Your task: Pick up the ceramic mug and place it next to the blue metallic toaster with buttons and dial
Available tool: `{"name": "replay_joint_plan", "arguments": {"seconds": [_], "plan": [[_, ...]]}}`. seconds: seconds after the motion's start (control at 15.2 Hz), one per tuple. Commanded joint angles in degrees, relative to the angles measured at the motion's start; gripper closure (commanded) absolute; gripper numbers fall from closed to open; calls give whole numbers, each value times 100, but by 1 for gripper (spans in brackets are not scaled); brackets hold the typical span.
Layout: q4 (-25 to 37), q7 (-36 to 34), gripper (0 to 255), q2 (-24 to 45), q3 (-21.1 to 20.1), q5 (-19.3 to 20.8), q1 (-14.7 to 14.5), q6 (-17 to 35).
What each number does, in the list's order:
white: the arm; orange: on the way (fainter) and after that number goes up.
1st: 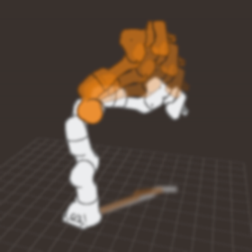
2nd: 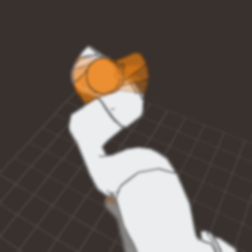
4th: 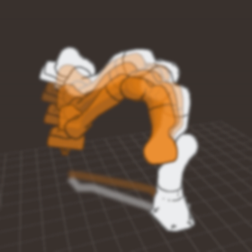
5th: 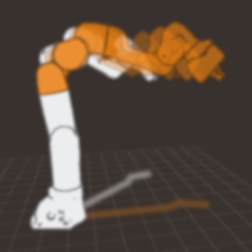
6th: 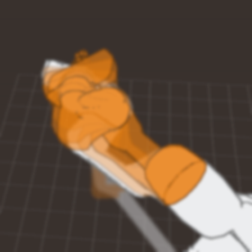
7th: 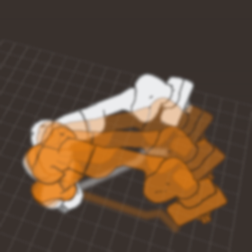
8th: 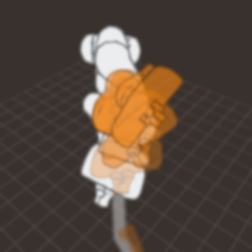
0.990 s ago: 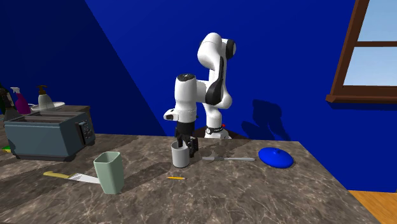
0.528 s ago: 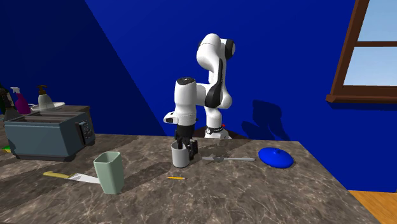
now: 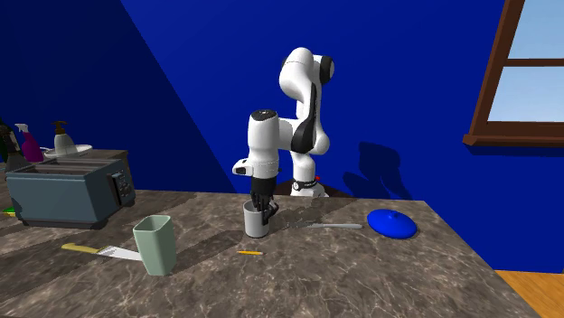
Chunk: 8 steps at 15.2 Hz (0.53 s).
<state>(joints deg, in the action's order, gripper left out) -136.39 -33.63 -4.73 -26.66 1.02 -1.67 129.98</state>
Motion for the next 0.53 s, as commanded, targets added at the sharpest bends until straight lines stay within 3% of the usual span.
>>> {"name": "replay_joint_plan", "arguments": {"seconds": [0.0, 0.46], "plan": [[-1, 0, 255, 0, 1, 0, 0, -1], [134, 100, 255, -207, 25, -115, -10, -320]]}}
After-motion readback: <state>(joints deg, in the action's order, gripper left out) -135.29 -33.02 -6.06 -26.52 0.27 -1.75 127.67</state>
